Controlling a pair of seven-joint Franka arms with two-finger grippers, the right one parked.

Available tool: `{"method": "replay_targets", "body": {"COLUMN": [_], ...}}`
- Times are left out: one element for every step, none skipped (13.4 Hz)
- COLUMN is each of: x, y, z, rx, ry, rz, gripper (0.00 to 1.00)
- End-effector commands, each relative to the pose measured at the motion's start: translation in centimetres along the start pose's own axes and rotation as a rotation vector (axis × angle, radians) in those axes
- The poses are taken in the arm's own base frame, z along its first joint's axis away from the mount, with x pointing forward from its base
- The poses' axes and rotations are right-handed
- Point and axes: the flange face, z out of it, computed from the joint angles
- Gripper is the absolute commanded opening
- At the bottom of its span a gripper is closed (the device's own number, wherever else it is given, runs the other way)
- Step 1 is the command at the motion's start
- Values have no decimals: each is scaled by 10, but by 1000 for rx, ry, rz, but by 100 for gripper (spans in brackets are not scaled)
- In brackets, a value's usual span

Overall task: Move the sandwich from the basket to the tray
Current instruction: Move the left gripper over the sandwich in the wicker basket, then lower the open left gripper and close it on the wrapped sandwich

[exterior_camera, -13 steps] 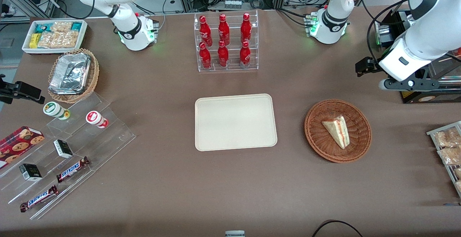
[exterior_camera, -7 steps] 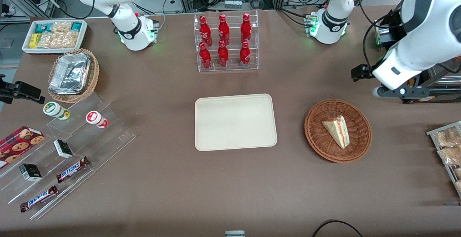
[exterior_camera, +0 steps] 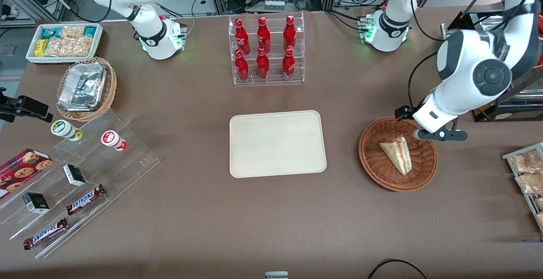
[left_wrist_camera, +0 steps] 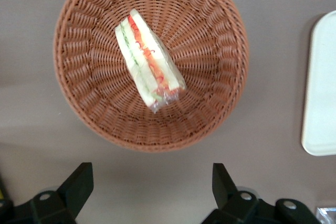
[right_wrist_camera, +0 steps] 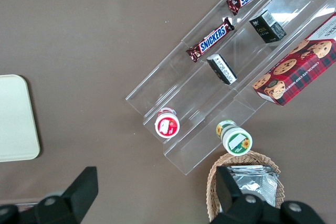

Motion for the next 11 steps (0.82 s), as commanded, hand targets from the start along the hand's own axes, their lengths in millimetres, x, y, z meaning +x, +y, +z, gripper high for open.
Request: {"method": "replay_targets", "body": {"x": [13, 13, 14, 15, 16, 19, 22, 25, 29, 31, 32], "y": [-6, -8, -12, -13, -12, -11, -9, -7, -6, -6, -5], "z": [24, 30, 36, 42, 47, 52, 57, 59, 61, 64, 68], "rx": [-8, -10, -12, -19, -28, -36, -46, -60, -77, -87, -90], "ry": [16, 29, 47, 68, 91, 106, 115, 132, 150, 155, 154], "rz": [-23, -58, -122, -199, -282, -370, -469, -574, -672, -744, -768], "gripper": [100, 100, 100, 100, 100, 100, 100, 100, 100, 100, 100]}}
